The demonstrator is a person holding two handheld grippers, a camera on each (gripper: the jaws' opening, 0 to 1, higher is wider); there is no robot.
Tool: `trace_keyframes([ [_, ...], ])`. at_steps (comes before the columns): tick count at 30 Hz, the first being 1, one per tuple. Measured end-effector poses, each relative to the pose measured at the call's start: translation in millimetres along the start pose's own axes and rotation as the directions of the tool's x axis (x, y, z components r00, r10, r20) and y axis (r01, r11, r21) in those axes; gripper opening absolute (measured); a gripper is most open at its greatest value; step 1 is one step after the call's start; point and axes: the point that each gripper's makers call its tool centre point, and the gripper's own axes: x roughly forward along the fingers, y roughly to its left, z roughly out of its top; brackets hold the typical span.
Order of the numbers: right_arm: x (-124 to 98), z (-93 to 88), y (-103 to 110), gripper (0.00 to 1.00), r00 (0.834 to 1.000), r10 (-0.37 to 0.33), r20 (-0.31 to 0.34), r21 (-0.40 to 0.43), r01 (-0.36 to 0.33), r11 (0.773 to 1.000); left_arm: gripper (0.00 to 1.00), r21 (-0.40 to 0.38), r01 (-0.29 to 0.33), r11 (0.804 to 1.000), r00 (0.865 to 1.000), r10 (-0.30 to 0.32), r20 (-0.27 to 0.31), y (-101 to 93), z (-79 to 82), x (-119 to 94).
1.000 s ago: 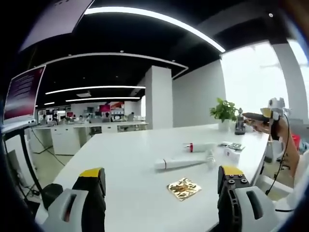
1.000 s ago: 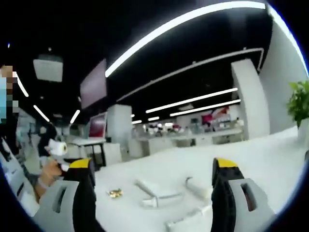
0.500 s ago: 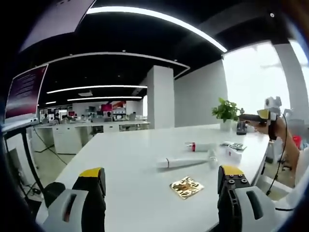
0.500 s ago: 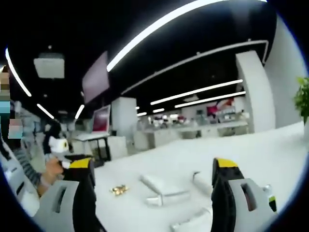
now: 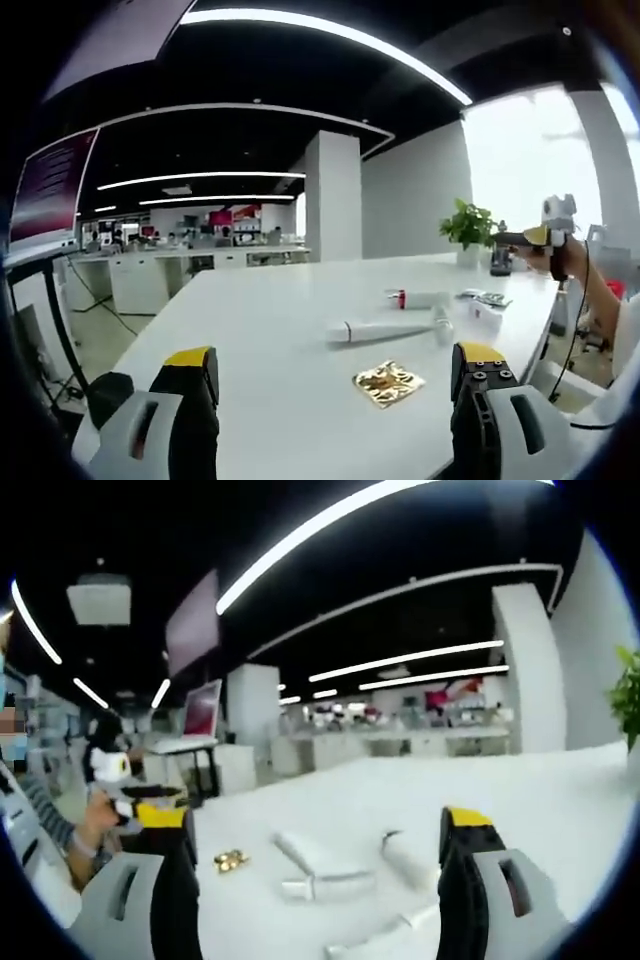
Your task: Arrange the skincare products in the storage area until every visible bottle or jar stands upright without overlapping.
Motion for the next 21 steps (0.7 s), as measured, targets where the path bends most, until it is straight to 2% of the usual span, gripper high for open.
trace_keyframes([
  [4, 5, 6.1, -7, 1.00, 1.000, -0.007, 0.015, 0.016, 0.007, 1.000, 0.99, 0.000, -0.001, 1.000, 1.000, 0.001, 0.006, 0.8, 1.4, -1],
  [10, 14, 3.9, -7, 1.00, 1.000, -0.006, -0.001, -0.004, 0.006, 1.000, 0.99, -0.015, -0.014, 1.000, 1.000, 0.014, -0.002, 6.0, -0.8, -3],
  [21, 30, 5.1, -15, 1.00, 1.000, -0.001, -0.004, 0.014, 0.001, 1.000, 0.99, -0.016, -0.022, 1.000, 1.000, 0.022, -0.009, 8.8, -2.5, -4],
])
